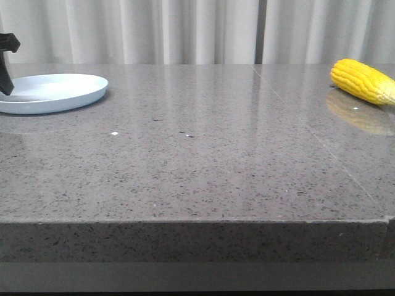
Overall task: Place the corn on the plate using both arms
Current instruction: 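Grasp the rim of the white plate with the left gripper and lift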
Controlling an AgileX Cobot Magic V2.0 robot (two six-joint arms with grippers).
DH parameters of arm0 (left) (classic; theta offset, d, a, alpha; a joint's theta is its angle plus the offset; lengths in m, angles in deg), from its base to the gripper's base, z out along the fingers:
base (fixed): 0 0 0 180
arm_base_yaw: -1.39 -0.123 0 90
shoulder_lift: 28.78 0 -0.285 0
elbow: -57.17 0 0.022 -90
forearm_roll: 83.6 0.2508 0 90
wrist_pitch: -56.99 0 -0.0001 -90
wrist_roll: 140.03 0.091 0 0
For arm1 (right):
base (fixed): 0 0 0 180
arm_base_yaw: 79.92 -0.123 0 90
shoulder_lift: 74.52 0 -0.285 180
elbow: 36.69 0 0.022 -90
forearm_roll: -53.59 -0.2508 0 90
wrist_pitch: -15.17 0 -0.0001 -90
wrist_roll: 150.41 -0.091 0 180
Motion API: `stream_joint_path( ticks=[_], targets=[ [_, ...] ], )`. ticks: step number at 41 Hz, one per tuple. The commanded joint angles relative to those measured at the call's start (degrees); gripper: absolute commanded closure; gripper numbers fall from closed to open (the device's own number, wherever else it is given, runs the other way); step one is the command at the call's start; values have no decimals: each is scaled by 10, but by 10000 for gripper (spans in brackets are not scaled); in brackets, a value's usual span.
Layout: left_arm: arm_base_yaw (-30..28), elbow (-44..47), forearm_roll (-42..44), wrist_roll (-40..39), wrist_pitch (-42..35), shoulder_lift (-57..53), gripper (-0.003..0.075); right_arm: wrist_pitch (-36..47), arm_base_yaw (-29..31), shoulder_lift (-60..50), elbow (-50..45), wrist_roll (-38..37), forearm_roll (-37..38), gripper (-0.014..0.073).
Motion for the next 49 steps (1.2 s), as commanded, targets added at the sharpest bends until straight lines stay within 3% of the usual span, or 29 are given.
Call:
stream_joint_path(
  ticks=[1,3,20,32,49],
  targets=[
    [2,-19,-11,0,-10,-28,698,36,5,4,19,6,6,-3],
    [2,-19,-11,0,-9,-28,742,36,5,4,19,6,6,-3],
    [25,-22,-45,0,9,-87,741,36,5,4,19,6,6,-3],
    [112,-23,-114,0,21,-118,741,35,5,4,19,6,6,-3],
    [243,-23,-114,0,6,-78,741,35,5,4,19,6,6,-3]
  ],
)
